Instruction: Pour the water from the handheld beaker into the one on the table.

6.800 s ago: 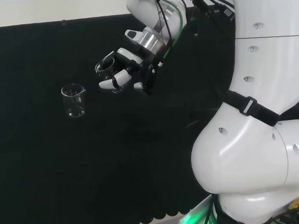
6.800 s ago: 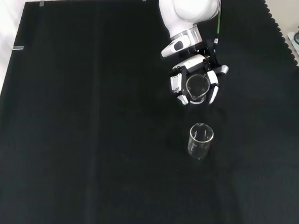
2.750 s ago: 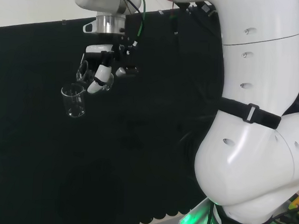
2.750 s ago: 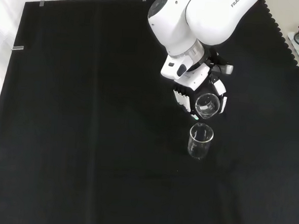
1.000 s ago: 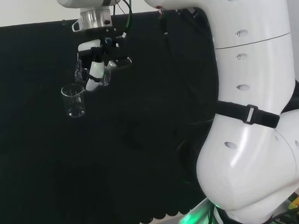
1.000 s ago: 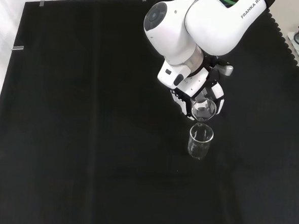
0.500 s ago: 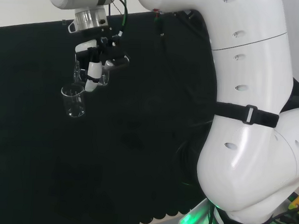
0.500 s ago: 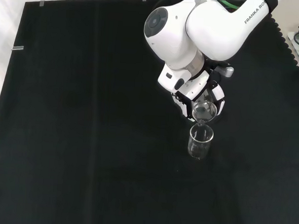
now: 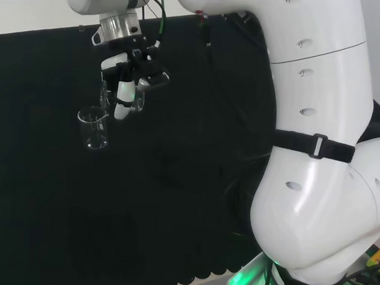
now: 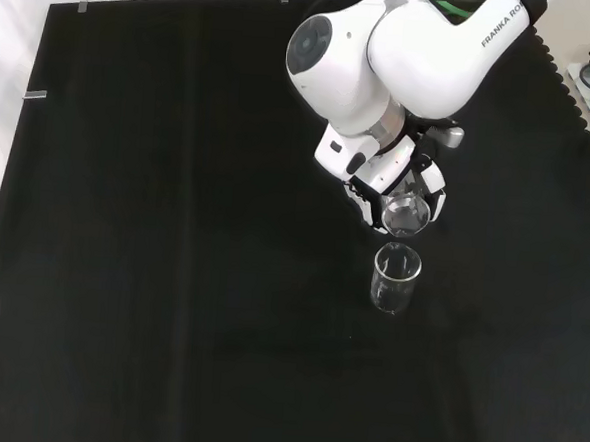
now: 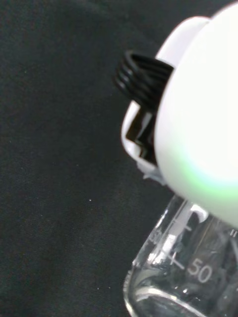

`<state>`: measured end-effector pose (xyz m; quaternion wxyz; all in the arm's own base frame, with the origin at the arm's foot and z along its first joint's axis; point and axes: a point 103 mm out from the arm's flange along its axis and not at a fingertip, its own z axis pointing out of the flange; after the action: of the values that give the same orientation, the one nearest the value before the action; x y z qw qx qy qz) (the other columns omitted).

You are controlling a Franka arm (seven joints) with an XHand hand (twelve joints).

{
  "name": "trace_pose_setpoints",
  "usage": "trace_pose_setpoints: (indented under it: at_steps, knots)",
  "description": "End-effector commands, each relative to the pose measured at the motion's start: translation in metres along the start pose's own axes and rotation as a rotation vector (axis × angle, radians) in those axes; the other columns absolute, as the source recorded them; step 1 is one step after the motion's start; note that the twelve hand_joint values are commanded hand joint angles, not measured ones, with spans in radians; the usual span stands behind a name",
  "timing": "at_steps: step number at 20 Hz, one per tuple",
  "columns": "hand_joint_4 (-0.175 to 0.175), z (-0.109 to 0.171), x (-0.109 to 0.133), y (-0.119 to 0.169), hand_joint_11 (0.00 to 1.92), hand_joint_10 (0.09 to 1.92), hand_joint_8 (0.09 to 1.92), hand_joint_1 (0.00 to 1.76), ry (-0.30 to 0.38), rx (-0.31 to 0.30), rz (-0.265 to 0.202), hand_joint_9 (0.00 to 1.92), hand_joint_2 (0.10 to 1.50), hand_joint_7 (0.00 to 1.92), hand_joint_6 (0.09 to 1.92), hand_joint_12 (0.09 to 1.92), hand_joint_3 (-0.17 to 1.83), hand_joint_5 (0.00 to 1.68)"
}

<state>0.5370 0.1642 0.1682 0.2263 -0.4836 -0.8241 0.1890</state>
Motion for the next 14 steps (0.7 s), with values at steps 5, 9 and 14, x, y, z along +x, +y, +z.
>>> trace_pose_setpoints:
  at_steps: [5,9,14]
  knots:
    - [-0.175,-0.009,-0.004,-0.001,1.33,0.50,0.09,1.46,-0.062,0.021,0.020,1.54,0.42,1.70,0.47,0.71,0.92,1.34]
    - [-0.175,-0.011,0.015,0.010,1.33,0.50,0.09,1.46,-0.085,0.040,0.026,1.54,0.42,1.70,0.47,0.70,0.92,1.34]
    - [-0.175,-0.009,-0.003,-0.002,1.33,0.51,0.09,1.46,-0.081,0.041,0.021,1.53,0.42,1.70,0.47,0.70,0.92,1.34]
